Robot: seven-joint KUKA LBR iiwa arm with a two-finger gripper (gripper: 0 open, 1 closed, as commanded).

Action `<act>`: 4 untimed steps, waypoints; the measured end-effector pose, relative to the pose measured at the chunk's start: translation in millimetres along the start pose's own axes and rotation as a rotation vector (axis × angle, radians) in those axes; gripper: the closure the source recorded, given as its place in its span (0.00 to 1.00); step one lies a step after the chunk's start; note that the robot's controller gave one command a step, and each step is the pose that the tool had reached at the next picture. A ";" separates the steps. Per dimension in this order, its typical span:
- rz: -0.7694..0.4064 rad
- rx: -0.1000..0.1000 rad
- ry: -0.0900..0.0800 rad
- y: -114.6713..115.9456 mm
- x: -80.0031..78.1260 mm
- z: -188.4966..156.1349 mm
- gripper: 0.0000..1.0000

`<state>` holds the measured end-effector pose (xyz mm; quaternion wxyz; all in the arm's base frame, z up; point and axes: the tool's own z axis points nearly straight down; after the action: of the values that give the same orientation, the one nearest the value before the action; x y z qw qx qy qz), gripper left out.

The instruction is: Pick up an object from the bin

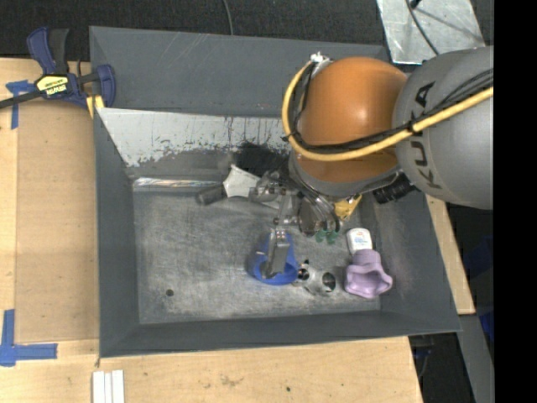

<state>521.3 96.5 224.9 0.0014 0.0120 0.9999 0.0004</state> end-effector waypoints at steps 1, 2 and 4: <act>0.000 0.000 0.000 -0.1 0.0 0.0 0.00; -0.016 -0.001 -0.007 -31.4 6.5 46.5 0.00; -0.307 -0.002 -0.014 -26.9 -1.3 150.8 1.00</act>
Offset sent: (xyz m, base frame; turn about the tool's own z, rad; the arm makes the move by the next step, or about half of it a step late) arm -0.0180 -0.0672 -0.0996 -0.0244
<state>522.4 69.7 74.1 0.0084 -0.1412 0.9900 0.0008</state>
